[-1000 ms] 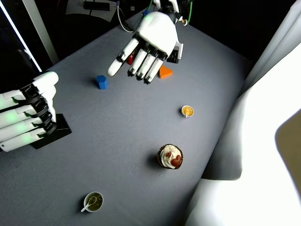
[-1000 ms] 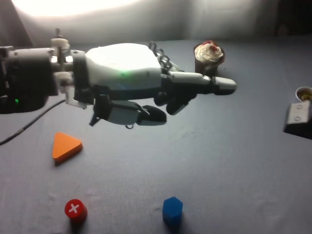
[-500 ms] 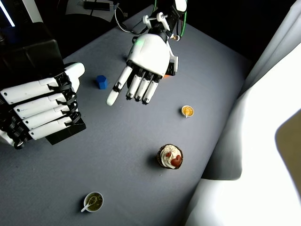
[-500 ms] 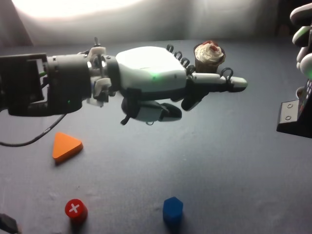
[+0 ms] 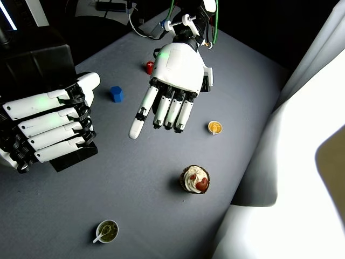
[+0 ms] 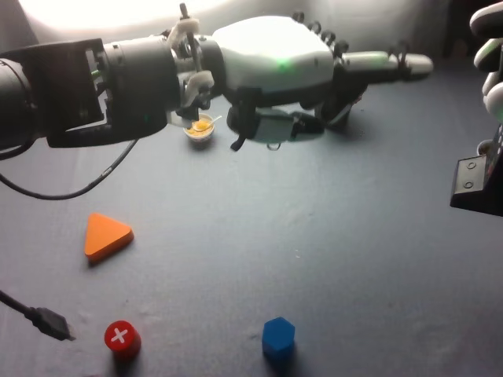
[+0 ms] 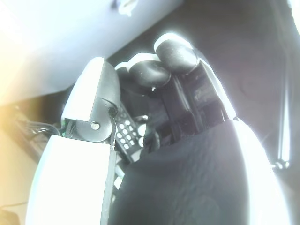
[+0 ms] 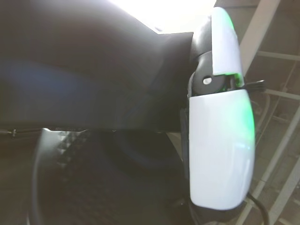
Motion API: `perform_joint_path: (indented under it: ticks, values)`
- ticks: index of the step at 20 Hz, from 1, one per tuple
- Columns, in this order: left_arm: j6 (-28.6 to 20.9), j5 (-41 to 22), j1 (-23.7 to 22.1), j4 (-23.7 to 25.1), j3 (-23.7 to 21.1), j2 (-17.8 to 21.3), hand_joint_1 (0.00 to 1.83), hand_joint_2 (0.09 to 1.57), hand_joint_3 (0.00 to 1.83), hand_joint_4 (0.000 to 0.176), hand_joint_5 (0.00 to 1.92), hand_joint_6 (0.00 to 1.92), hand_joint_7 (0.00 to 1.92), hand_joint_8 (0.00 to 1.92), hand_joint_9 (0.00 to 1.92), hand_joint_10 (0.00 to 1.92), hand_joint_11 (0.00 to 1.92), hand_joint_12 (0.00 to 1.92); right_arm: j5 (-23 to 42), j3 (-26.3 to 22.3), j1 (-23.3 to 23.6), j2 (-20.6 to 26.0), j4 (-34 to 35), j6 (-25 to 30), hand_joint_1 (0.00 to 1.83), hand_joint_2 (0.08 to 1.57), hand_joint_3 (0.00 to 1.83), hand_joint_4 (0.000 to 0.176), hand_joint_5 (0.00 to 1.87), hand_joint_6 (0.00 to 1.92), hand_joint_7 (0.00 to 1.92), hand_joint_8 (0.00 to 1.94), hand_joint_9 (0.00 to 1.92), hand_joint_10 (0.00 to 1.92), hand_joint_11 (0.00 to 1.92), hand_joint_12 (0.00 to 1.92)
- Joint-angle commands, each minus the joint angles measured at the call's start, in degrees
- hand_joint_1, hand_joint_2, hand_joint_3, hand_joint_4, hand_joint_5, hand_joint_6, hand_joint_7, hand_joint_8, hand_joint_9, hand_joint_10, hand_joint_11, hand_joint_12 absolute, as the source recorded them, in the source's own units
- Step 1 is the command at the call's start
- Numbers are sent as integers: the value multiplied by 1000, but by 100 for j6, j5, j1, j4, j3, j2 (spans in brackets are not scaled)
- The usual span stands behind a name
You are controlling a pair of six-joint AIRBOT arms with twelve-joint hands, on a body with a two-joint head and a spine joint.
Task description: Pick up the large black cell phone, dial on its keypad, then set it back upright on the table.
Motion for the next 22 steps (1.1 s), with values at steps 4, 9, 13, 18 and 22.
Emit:
perform_joint_path:
  ticks: [4, 9, 13, 18, 22]
  values:
    - [-434, -553, -164, -448, 51, 16, 1292, 1309, 0, 127, 8, 2, 605, 1643, 710, 1921, 571, 1921, 796, 21, 91, 49, -97, 78, 1269, 1128, 0, 0, 1012, 748, 935, 1249, 888, 1215, 869, 1422]
    - [-977, -688, -173, -127, 74, 79, 1288, 1319, 3, 123, 15, 3, 587, 1672, 728, 1921, 585, 1921, 798, 117, 95, 51, -96, 50, 1365, 1151, 0, 0, 946, 792, 860, 1239, 837, 1408, 821, 1386]
    - [-381, -781, -191, 95, 163, 84, 1289, 1317, 2, 116, 6, 2, 591, 1662, 707, 1921, 562, 1921, 799, 165, 118, 56, -91, 50, 1366, 1151, 0, 0, 939, 801, 870, 1212, 837, 1424, 818, 1420]
    - [-507, -1634, -192, 270, 440, 3, 1289, 1319, 1, 118, 8, 2, 589, 1667, 717, 1921, 599, 1921, 799, 243, 156, 63, -77, 50, 1251, 1115, 1, 0, 1035, 726, 969, 1217, 918, 1130, 844, 1454]
    - [-809, -2116, -194, 285, 455, -2, 1288, 1317, 0, 118, 0, 0, 594, 1653, 707, 1921, 582, 1921, 798, 262, 177, 68, -76, 50, 1257, 1118, 0, 0, 1036, 707, 963, 1247, 902, 1193, 813, 1476]
